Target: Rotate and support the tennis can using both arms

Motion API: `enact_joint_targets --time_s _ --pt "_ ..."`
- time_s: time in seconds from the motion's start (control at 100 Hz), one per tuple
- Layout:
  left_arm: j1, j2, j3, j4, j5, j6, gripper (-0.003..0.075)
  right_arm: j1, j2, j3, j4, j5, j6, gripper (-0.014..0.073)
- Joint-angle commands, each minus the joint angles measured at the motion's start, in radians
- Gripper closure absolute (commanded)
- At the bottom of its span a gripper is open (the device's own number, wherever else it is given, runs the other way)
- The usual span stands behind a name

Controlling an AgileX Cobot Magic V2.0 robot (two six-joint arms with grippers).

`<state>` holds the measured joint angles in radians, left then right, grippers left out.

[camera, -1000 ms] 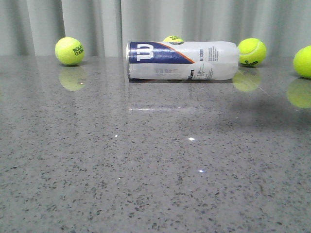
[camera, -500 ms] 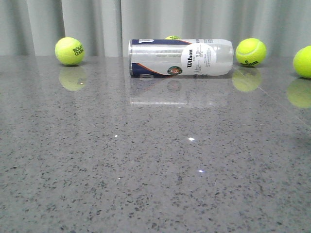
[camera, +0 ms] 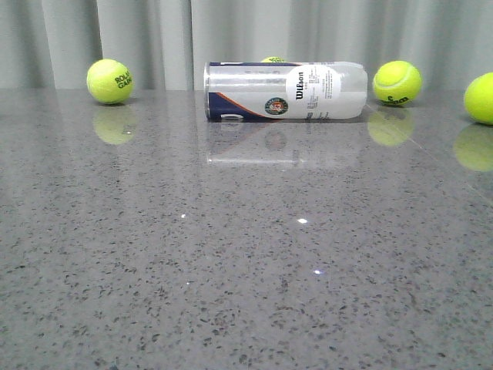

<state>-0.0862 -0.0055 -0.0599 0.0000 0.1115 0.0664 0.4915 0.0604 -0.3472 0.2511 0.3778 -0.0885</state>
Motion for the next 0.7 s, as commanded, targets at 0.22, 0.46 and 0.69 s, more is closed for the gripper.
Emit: enact_joint_targets --time_s 0.22,0.46,0.69 --pt "0.0 0.205 -0.312 -0.011 0.244 -0.003 0.0739 -0.001 -0.002 -0.023 -0.005 -0.073 -0.007 0.0654" --pt "0.0 0.469 -0.512 -0.017 0.421 -0.003 0.0739 -0.001 -0.002 -0.023 -0.005 -0.073 -0.007 0.0654" --pt "0.0 0.712 -0.656 -0.084 0.449 0.013 0.0699 -0.001 -0.002 -0.023 -0.005 -0.073 -0.007 0.0654"
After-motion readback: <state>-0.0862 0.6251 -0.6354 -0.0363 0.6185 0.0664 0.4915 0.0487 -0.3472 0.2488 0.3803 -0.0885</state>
